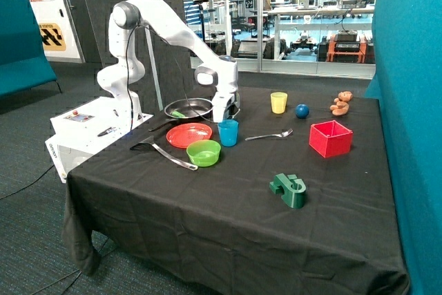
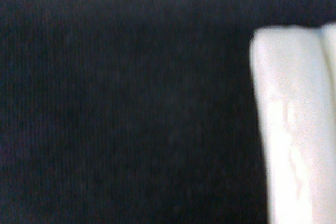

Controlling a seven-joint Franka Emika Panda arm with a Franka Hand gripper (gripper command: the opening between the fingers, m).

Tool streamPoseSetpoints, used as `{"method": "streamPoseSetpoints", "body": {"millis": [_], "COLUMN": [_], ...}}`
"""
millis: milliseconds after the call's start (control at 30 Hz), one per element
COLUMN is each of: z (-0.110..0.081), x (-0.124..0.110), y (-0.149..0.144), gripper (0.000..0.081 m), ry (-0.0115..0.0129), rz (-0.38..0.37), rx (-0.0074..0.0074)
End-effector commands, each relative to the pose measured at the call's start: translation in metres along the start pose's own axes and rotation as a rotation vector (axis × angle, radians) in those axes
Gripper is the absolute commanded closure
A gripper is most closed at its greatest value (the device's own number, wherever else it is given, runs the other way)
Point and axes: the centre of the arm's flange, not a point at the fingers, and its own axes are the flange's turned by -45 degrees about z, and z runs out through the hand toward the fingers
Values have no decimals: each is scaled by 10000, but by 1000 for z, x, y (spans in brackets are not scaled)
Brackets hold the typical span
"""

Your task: Cook the vegetables

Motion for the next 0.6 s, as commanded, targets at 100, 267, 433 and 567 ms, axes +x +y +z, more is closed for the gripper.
{"method": "streamPoseSetpoints", "body": {"millis": [100, 267, 433, 567], "z": [-34, -47, -56, -63], "x": [-11, -14, -19, -29], "y": [4, 5, 6, 4], "gripper": [808, 808, 808, 808], "ry": [80, 80, 80, 80], "rz": [-305, -474, -640, -981], "rx": [21, 20, 19, 18]}}
